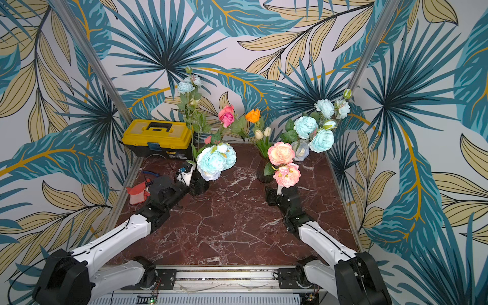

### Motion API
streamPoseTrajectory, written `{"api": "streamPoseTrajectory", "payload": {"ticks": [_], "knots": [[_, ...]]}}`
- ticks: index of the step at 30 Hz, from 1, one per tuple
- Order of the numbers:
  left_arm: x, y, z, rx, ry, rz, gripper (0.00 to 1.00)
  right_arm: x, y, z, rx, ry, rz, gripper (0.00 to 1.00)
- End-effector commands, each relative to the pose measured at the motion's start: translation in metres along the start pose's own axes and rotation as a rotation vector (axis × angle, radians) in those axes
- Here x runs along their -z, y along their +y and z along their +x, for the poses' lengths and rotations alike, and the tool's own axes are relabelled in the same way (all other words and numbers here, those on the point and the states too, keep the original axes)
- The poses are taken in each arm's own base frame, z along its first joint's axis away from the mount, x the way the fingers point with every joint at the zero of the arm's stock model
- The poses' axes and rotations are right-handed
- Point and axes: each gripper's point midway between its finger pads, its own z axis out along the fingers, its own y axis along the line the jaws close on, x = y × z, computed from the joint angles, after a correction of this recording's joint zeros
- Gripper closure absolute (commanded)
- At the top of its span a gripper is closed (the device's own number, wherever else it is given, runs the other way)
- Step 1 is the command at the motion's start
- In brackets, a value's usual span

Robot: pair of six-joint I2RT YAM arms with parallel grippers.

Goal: Pick out blue flowers from the vase
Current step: Pick up the flower from the vase.

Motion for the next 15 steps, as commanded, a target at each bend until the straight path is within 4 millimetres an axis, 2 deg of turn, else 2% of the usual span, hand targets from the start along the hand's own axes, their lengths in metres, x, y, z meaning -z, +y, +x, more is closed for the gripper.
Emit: {"api": "streamPoseTrajectory", "payload": {"ticks": [1, 8, 15], "knots": [[-0.001, 0.009, -0.008, -0.028, -0.013, -0.053, 0.31, -0.004, 0.008, -0.008, -0.021, -0.025, -0.033, 0.38], [0.005, 0.015, -0.001, -0.038, 0.0, -0.091, 0.42, -0.009, 0.008, -0.002, -0.021, -0.01, -0.035, 0.41], [0.006, 0.015, -0.002, -0.049, -0.003, -0.092, 0.55, -0.014, 0.009, -0.001, -0.027, -0.009, -0.042, 0.43]]}}
